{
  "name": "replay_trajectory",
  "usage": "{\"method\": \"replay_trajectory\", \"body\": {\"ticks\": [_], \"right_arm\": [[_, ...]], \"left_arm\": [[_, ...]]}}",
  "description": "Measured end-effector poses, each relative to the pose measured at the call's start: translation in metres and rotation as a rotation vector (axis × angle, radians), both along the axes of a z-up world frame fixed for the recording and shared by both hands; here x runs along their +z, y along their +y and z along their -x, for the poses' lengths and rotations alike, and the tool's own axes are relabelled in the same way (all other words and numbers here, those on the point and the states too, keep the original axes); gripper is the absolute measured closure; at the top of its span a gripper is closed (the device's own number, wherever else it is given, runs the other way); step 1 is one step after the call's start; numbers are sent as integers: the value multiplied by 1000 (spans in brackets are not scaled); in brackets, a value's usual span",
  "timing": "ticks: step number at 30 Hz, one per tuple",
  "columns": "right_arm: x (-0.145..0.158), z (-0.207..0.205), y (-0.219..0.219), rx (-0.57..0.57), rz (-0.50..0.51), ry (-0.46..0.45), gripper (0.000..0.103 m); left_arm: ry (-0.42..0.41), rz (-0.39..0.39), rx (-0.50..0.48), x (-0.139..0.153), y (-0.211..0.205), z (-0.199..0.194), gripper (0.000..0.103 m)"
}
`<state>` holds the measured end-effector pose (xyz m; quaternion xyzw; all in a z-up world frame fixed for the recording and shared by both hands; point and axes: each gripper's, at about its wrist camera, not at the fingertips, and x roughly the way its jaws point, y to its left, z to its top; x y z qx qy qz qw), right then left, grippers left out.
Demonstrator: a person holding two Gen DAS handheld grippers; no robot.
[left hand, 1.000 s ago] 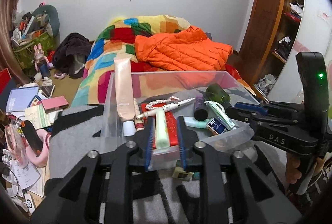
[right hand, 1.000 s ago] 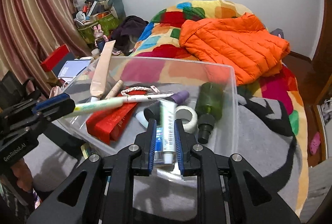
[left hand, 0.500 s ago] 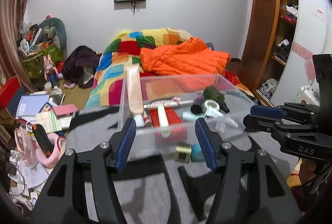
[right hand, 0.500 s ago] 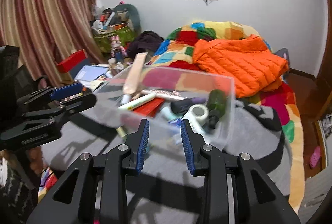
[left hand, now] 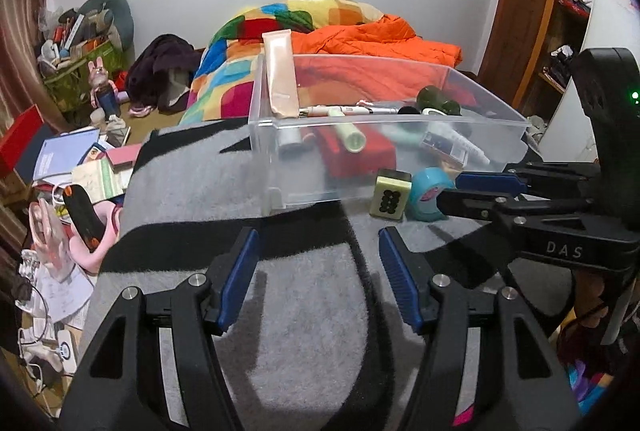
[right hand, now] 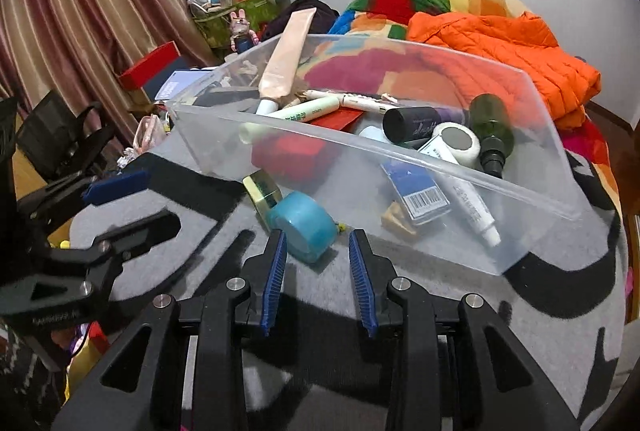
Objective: Organize objects
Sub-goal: 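Grasp the blue tape roll with the right tool while the left tool grasps the yellow-green block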
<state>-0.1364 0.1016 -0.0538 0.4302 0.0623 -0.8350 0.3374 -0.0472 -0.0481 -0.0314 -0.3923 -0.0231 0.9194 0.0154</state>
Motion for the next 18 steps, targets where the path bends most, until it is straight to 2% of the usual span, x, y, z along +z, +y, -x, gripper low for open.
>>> {"method": "replay_trajectory", "body": {"ticks": [3,5,6,18], "right_arm": [[0,0,-2,-3,-4,2,77],[-2,-1,-2,-1,-13,-1,91],[-2,-2,-2,1,-10,-3,92],[12,-16,27,-32,23,36,95]], "left_arm": [[0,-13,4,-3,1,2,41],[3,-16,2,-2,3,3,41],[6,-17,0,-2,4,4,41],[0,19,-44,4,26,29,41]]}}
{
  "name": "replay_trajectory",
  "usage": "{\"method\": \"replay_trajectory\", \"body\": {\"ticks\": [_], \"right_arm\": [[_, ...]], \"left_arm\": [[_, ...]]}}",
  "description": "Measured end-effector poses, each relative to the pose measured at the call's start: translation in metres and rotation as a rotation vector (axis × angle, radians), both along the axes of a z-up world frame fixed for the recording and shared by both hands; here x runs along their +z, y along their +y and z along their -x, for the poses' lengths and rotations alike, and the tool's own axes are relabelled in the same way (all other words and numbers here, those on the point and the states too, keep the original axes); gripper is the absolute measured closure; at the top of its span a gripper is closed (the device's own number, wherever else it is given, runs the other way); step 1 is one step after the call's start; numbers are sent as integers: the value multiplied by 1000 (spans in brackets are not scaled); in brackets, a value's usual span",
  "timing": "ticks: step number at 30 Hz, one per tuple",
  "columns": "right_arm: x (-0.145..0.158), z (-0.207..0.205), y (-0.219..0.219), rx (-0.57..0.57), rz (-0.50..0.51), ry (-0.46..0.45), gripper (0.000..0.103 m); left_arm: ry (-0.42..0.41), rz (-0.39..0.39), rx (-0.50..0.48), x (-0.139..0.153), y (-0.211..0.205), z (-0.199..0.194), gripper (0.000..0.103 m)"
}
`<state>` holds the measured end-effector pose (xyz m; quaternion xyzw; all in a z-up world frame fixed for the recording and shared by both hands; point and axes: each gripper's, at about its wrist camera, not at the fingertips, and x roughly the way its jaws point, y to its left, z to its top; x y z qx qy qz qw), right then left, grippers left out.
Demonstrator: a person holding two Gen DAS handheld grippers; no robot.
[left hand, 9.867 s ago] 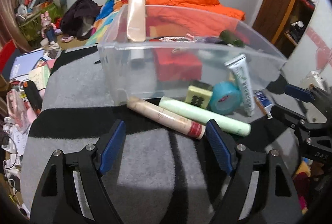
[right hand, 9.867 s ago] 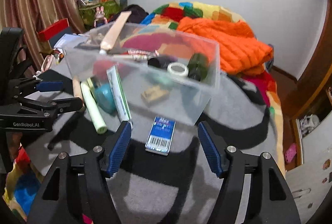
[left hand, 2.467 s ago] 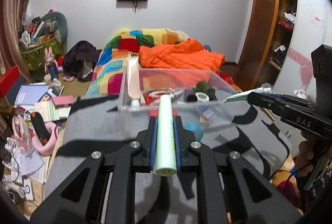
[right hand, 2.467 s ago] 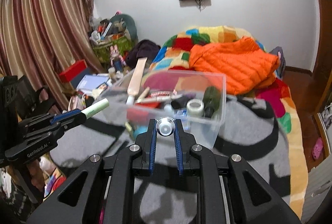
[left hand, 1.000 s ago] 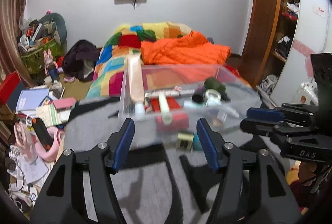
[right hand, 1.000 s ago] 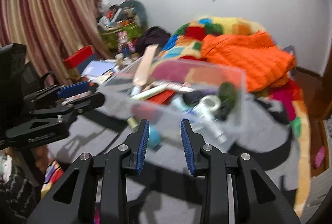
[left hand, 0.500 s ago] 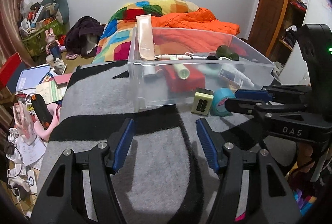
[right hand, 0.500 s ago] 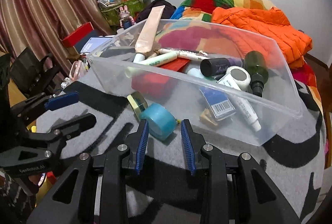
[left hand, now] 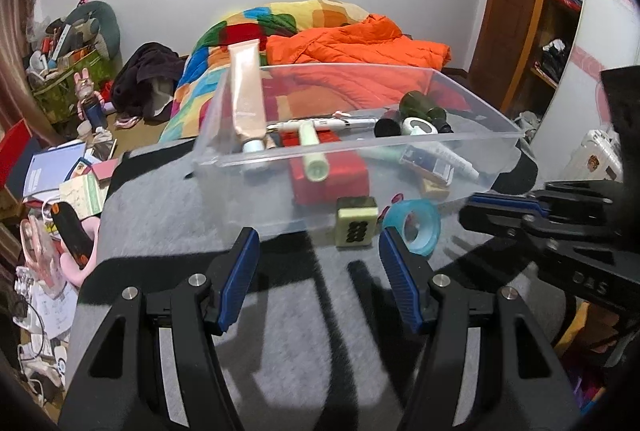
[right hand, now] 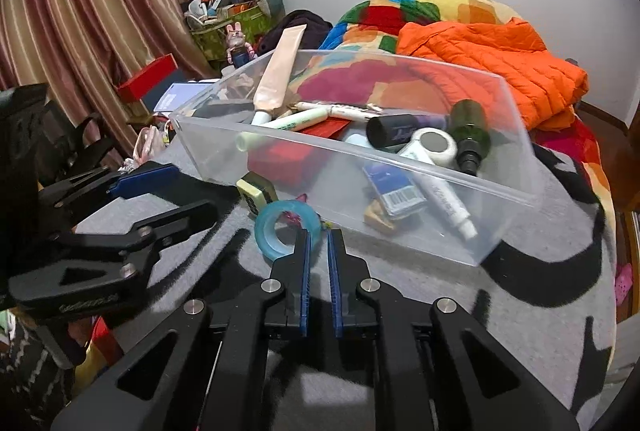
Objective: Organize objects
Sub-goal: 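Grasp the blue tape roll with the right tool while the left tool grasps the yellow-green block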
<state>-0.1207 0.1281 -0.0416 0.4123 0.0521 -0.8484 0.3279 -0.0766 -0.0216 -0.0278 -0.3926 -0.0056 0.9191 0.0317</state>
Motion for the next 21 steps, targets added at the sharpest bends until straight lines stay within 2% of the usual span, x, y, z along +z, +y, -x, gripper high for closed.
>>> {"method": "replay_trajectory", "body": {"ticks": [7,11,14,16,19,21], "right_arm": [[0,-2,4,22,-37,-17,93],[-2,3,-6,40,-50,-24,75],[-3,8,-17,58,-76,-14,74],[-5,11,-23,67,-90,-15,74],[-11,16,-26,69,-91,-46,74],[-15,20,-27,67,-88,-66,81]], "left_arm": [[-21,43,12,-6,13,17,41],[-9,43,6,-2,16,19,43],[-14,62,-18,-1,20,22,53],[-27,69,-29,-4,21,26,65],[-59,40,-51,-10,18,32,71],[-66,32,-59,-12,19,33,77]]}}
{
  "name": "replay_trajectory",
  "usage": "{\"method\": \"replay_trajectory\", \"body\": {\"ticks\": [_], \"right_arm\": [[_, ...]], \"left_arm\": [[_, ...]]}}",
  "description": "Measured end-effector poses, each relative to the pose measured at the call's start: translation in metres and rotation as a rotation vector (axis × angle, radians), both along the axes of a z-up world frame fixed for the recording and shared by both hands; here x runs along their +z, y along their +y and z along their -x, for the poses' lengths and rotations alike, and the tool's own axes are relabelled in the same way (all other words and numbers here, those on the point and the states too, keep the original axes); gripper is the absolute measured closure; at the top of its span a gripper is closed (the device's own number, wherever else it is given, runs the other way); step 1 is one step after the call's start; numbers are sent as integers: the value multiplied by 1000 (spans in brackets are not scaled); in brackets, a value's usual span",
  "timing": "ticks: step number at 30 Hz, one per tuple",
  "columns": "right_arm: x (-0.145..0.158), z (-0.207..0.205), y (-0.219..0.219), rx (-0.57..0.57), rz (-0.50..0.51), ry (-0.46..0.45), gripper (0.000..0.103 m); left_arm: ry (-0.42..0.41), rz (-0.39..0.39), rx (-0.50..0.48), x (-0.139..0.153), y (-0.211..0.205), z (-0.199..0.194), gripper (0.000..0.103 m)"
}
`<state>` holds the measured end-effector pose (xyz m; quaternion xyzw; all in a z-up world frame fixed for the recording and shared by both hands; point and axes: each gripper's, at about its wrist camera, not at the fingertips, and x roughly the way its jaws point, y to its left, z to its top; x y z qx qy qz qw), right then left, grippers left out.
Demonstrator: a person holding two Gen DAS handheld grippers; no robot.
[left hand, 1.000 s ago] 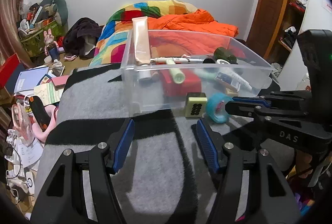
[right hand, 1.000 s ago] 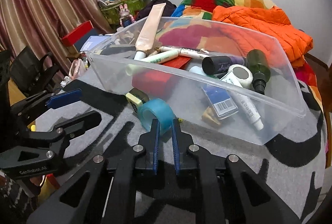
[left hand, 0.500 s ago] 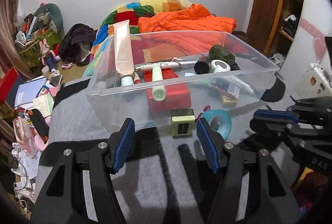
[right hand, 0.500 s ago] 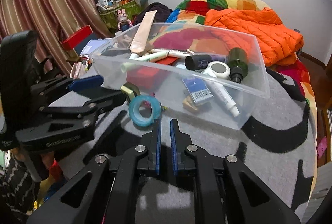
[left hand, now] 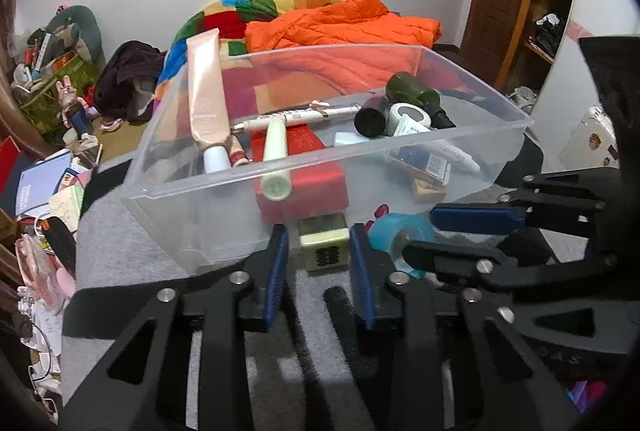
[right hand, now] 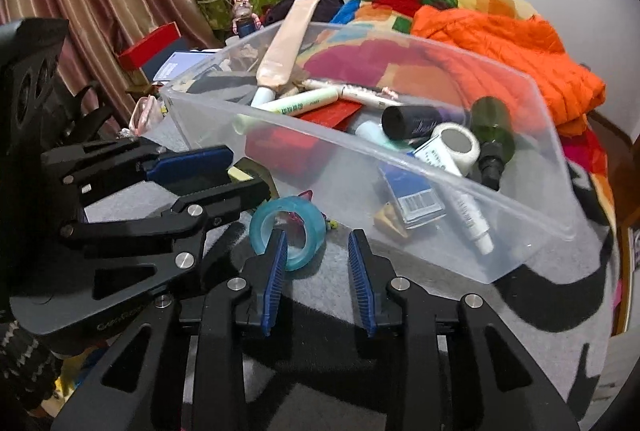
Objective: Organize objects
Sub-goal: 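Grasp the blue tape roll with the right tool while the left tool grasps the yellow-green block, then drop the tape roll into the box with the right tool while the left tool releases the block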
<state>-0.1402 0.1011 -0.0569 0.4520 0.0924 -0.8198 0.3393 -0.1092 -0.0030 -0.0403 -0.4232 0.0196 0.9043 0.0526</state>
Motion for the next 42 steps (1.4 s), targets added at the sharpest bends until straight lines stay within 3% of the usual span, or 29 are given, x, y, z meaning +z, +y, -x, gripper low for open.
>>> {"method": "replay_trajectory", "body": {"ticks": [2,7,15,20,30,37,42], "right_arm": [[-5,2,-1,1,-1,-17,91],[-3,1,3,-7,28,-14,94],[14,-12,23,-46,82,27,95],[41,-16,38,-86,151,72,95],[84,3,47,-158,206,172,95],[75,35,43,-246,161,169,95],[57,53,35,-257,111,127,94]], "left_arm": [[12,8,-2,1,2,-2,78],[26,-2,20,2,-2,-8,79],[89,-59,62,22,-17,-36,79],[156,-95,71,46,-23,-46,79],[254,-110,81,80,-25,-38,79],[226,-144,86,76,-33,-27,79],[149,-160,58,55,-30,-31,75]]}}
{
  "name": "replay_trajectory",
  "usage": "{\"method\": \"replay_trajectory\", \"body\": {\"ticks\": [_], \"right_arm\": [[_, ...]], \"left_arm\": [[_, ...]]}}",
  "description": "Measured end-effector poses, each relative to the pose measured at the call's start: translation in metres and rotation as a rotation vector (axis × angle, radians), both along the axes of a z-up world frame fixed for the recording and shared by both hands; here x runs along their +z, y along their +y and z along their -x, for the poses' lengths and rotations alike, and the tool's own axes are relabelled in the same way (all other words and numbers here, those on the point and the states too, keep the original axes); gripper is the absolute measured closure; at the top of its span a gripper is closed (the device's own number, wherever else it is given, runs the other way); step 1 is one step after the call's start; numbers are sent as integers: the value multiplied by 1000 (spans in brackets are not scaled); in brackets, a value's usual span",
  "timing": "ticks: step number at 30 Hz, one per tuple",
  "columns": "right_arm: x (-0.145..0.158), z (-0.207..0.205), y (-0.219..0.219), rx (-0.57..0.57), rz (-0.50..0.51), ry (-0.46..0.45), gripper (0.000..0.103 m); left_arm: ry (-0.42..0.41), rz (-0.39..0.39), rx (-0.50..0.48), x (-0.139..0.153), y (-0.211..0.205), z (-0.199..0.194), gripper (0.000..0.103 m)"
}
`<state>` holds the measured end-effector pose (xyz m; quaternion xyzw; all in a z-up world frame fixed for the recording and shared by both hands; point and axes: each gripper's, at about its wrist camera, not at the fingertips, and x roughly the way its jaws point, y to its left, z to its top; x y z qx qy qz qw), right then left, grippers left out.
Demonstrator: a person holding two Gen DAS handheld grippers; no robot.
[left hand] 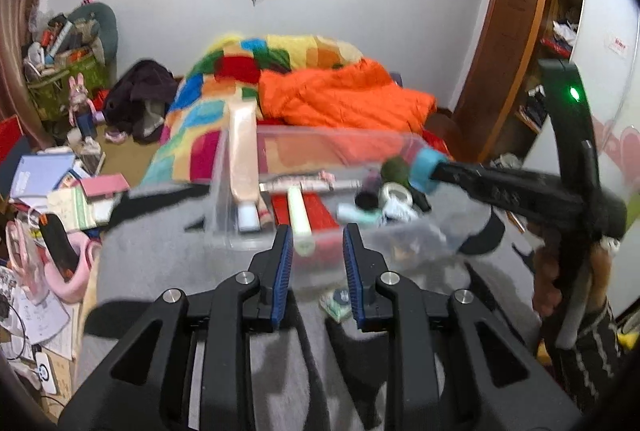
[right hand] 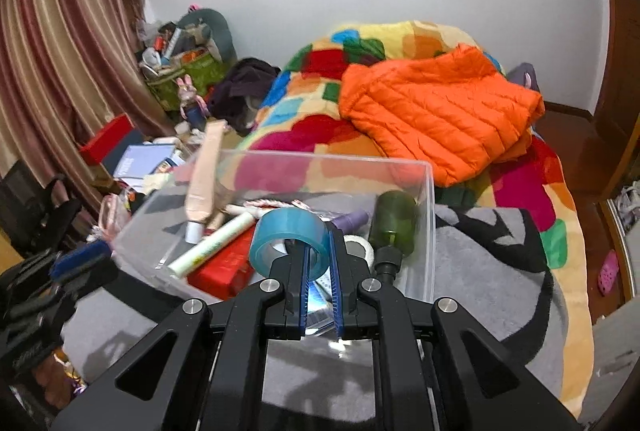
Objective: Organize objects
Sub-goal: 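Drop the tape roll into the box with the right tool while the left tool releases the block, then grasp the green square packet with the left tool while the right tool grasps the pink hair clip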
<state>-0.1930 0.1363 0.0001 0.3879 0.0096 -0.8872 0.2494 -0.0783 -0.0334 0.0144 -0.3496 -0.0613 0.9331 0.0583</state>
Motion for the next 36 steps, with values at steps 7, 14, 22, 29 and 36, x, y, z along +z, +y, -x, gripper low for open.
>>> {"method": "replay_trajectory", "body": {"ticks": [7,14,22,29,36], "right_arm": [[-13,-1,-6,8,-59,-13,91],[-6,-10,-3,27,-72,21,52],[11,-45,10,76,-30,102,52],[12,-69,18,98,-6,111,52],[-14,-72,5,130,-36,33,52]], "left_arm": [[-103,44,-47,-31,16,9,56],[-157,82,-77,-47,27,26,43],[-201,106,-92,-58,36,35,43],[-230,107,-116,-65,38,34,63],[-210,46,-92,-64,26,17,63]]}}
